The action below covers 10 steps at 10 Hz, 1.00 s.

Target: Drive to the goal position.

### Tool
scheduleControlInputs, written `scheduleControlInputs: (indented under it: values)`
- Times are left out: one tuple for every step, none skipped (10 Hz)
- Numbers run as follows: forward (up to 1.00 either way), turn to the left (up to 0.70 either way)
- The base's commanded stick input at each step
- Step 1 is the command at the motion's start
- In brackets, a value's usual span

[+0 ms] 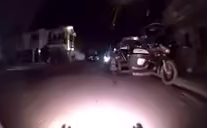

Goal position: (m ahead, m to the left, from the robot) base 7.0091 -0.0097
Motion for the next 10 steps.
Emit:
scheduleControlInputs:
  values:
    - [0.6,0.0]
    - [0.6,0.0]
    - [0.6,0.0]
    - [0.6,0.0]
    - [0.6,0.0]
    - [0.6,0.0]
    - [0.6,0.0]
    - [0.6,0.0]
    - [0.6,0.0]
    - [0.6,0.0]
